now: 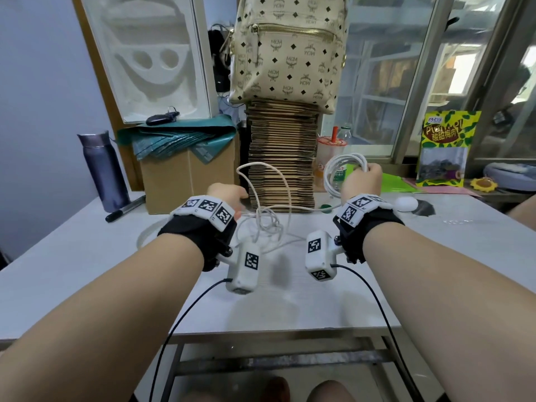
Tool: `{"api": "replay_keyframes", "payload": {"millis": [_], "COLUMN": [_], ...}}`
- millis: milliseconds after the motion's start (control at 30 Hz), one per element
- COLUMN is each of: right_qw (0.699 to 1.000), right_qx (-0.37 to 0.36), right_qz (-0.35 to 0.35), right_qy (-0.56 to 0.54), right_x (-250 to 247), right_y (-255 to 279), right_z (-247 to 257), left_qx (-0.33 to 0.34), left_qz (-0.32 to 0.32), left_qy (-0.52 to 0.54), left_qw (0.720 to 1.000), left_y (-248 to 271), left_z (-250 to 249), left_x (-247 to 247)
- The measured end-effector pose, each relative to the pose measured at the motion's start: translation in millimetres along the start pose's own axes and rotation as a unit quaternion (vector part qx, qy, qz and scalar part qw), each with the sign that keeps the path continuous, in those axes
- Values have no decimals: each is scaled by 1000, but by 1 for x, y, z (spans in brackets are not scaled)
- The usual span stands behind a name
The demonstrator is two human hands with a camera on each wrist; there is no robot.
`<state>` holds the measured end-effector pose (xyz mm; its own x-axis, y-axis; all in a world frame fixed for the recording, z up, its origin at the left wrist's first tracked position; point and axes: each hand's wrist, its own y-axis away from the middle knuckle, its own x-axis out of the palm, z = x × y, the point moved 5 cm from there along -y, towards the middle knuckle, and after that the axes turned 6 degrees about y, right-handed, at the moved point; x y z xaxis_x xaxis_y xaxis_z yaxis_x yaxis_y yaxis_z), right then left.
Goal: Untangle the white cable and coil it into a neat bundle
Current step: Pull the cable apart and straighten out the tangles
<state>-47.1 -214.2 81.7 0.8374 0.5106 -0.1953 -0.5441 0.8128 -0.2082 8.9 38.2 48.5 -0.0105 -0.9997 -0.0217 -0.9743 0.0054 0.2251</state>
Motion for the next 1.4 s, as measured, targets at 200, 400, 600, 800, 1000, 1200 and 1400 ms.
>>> {"api": "replay_keyframes", "payload": {"millis": [200,400,600,800,1000,1200,1400], "right_qw": [970,900,926,978,992,997,998], "right_qx": [43,100,73,-1,-28,-19,8], "right_qz": [150,279,274,203,117,55,-2], "right_qy": [-185,-321,-250,-39,36,51,65], "right_x": [27,40,36,21,12,-8,-26], "right_y": [16,42,40,24,22,3,-12], "right_z": [5,20,22,17,17,12,5], "left_qx": [193,247,215,133,113,133,142], "left_qz": [175,186,62,31,-2,-101,-72], "left_qy": [-226,-272,-524,-463,-477,-514,-501], "left_qw": [939,911,821,876,872,841,851], "left_y": [28,31,19,6,-4,-11,-17], "left_z": [-5,0,5,11,8,4,-4], "left_x": [58,77,53,16,5,-12,-10]}}
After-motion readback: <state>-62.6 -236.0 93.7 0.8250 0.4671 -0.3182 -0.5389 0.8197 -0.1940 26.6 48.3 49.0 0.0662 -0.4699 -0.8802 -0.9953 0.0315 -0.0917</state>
